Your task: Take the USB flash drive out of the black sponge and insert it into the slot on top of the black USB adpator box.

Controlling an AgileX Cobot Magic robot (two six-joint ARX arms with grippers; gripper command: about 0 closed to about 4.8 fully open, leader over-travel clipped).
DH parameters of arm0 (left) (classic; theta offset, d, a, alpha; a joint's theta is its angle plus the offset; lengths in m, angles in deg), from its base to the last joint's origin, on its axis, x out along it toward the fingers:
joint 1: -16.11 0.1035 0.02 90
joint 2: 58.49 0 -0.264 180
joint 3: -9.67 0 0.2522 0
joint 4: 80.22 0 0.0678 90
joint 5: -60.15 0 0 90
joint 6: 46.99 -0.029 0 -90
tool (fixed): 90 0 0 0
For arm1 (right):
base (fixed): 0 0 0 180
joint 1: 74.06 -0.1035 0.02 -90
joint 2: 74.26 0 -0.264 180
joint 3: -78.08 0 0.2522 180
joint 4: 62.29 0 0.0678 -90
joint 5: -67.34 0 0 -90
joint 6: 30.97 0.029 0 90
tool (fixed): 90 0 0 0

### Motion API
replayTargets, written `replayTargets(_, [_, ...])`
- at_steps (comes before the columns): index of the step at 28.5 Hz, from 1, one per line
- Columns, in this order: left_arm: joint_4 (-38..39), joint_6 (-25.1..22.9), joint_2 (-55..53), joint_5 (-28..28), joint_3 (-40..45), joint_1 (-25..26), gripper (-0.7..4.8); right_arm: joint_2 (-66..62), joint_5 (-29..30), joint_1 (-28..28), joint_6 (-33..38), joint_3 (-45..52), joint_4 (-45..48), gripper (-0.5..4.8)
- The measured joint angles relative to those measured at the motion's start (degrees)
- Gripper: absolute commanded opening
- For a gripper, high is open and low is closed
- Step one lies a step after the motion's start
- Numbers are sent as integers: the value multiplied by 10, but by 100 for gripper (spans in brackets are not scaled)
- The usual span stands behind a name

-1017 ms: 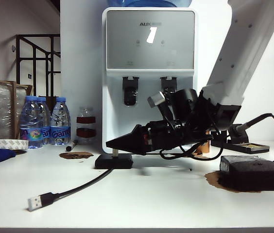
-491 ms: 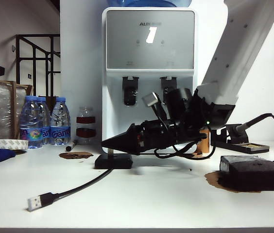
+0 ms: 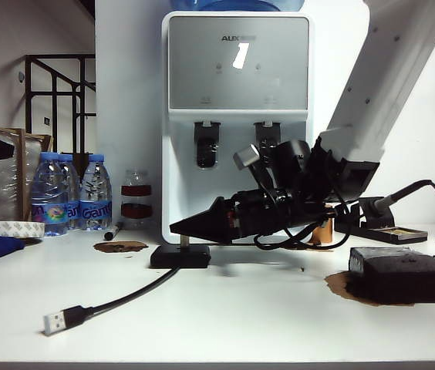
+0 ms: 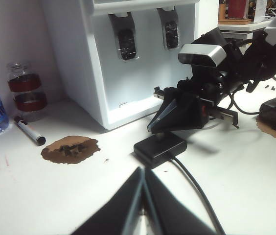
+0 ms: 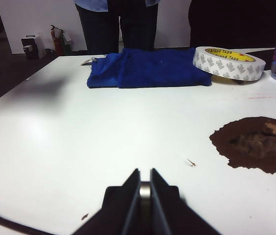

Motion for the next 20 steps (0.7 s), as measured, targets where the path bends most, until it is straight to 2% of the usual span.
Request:
replayTargets(10, [0,0,0,-1,0,0,-4,0,-16,-9,-2,-4,2,-2])
replayTargets(15, [-29,0,0,-14,-1,0,-4,2,-11,-16,-2,-4,-16,-2])
replayTargets(20, [-15,0,0,-14,-2,0,-4,5,-1,-9,-15,-3,-38,-2])
